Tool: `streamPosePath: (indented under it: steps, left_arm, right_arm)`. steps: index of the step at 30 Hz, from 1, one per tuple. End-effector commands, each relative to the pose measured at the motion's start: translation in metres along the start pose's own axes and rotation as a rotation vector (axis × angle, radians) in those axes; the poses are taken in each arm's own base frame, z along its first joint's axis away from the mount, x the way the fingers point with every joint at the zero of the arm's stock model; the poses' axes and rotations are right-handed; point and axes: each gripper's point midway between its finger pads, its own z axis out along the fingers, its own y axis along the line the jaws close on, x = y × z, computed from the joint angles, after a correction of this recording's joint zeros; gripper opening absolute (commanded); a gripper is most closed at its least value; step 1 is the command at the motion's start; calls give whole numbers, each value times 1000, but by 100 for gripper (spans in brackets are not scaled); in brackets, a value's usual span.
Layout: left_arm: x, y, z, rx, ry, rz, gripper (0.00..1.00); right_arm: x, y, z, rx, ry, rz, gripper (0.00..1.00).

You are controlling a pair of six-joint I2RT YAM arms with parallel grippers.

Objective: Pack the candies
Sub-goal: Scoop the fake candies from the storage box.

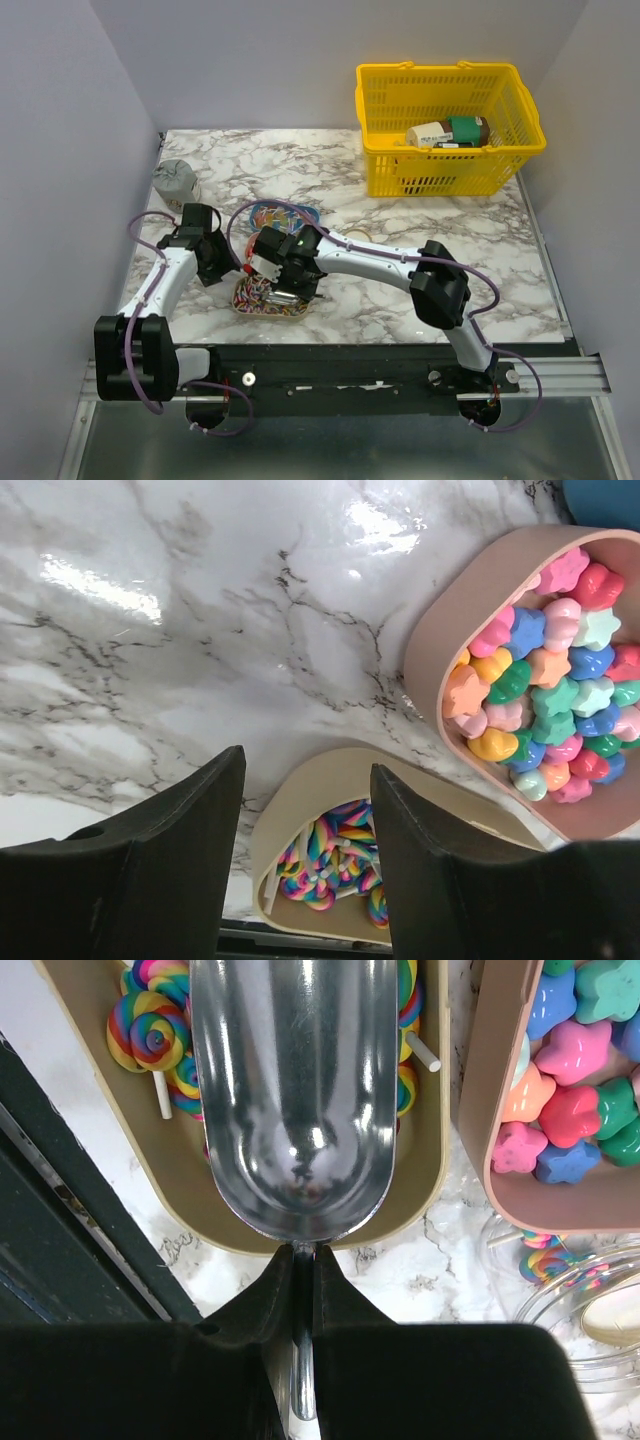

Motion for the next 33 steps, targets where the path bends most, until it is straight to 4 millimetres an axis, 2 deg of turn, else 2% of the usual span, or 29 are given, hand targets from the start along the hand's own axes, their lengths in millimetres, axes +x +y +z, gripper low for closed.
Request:
streamPosePath:
  steps: [1,7,12,18,23,33]
  left_arm:
    - [9,19,-7,-83,27,3,63]
    - [45,14,2,-32,191,-42,62]
    - [53,10,9,-15,245,-50,58]
    - [64,2,18,11,295,-38,52]
    - [61,-3,19,32,287,-36,48]
    - [40,-6,-3,45,166,-11,48]
  right_arm:
    - [-5,-2,-5,27,-40,6,1]
    - [-11,-2,-7,22,-65,-7,1]
    - [-23,-4,-6,20,-81,-43,1]
    - [-46,-7,-7,17,-130,-65,1]
    - [-53,-3,-3,-8,-156,-57,1]
    - [-41,-7,17,27,-137,-8,1]
